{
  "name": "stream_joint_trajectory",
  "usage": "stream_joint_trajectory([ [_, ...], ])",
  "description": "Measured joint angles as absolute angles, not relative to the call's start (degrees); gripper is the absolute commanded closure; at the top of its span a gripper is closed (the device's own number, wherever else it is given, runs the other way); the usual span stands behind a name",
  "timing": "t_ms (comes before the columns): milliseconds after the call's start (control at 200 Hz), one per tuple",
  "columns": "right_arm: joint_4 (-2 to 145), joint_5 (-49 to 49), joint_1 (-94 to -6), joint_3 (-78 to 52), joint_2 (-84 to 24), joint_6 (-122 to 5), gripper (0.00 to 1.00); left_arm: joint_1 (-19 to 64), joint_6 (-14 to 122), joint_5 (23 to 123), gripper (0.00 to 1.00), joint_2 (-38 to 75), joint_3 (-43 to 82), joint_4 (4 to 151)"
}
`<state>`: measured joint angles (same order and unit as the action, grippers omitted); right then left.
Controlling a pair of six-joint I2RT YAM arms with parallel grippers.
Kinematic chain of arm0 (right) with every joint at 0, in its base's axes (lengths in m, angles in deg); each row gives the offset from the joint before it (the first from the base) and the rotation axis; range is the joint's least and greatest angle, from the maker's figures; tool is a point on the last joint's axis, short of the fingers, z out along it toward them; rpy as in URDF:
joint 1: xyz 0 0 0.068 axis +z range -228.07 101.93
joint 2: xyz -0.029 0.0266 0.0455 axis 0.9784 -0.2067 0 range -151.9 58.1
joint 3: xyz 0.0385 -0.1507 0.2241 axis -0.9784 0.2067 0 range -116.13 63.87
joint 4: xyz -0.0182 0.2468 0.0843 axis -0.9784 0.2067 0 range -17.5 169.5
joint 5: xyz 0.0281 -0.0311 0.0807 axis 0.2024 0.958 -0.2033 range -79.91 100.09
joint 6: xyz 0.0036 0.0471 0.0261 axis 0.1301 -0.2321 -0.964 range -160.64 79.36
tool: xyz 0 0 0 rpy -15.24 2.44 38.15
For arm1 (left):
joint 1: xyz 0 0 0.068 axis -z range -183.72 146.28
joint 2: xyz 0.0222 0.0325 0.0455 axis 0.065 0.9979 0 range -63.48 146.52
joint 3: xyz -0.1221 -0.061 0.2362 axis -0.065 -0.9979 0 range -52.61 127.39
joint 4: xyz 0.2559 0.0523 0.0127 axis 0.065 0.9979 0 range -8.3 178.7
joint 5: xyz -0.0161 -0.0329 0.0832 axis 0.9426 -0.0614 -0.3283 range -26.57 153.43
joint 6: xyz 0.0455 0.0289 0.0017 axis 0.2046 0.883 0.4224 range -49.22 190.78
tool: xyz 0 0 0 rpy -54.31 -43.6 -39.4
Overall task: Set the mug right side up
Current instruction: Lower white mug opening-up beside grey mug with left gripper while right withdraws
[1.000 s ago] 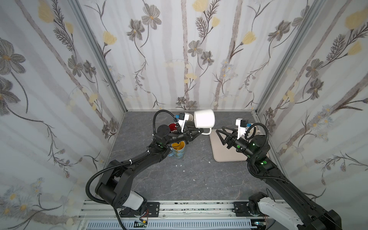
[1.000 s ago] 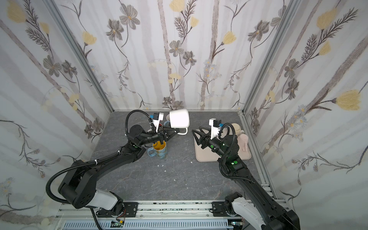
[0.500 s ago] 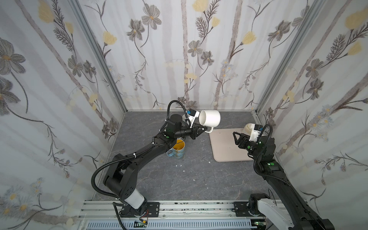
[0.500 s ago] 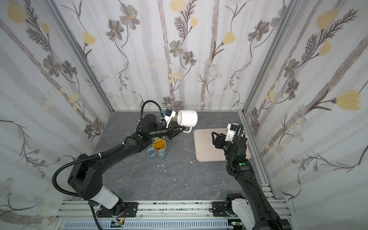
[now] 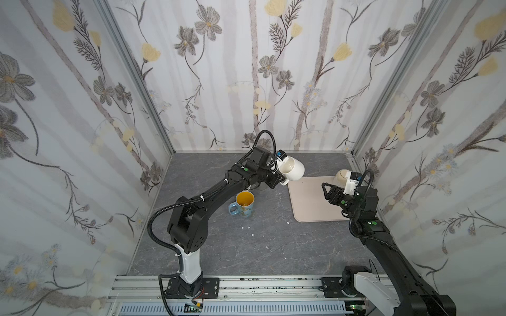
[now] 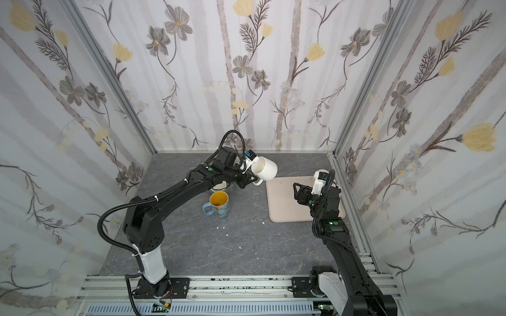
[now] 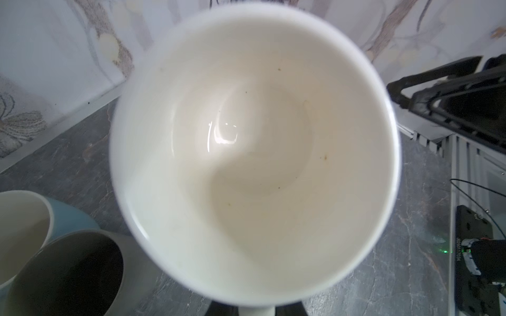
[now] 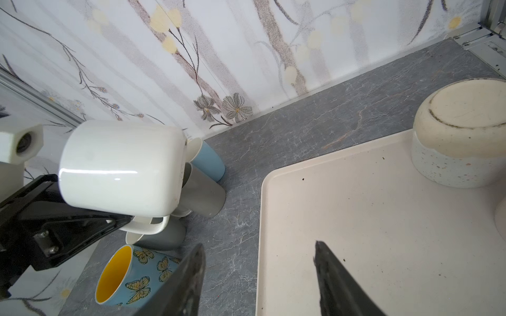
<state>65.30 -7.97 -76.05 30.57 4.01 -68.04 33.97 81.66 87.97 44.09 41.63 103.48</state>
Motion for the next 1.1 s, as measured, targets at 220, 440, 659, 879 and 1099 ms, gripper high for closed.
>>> stream_joint_trajectory([
  [220,65.34,-8.19,-76.22,30.46,2.53,-68.04,0.38,34.84,88.70,81.67,1.00,48.90,47.18,114.56],
  [440,65.32,-8.96,-76.27,30.35,1.57,-68.04,0.38,34.58,93.61,72.69,1.00,52.00,49.61,121.49],
  [659,65.25,-9.07,-76.27,30.37,0.89,-68.26,0.38,34.58,96.08,67.90,1.00,54.12,49.71,124.31],
  [879,64.82,-9.07,-76.27,30.37,-0.05,-68.65,0.38,34.56,97.63,65.32,1.00,55.06,49.58,125.16],
  [1099,63.83,-9.22,-76.27,30.37,-0.99,-68.69,0.38,33.75,98.42,64.56,1.00,55.06,47.88,125.12],
])
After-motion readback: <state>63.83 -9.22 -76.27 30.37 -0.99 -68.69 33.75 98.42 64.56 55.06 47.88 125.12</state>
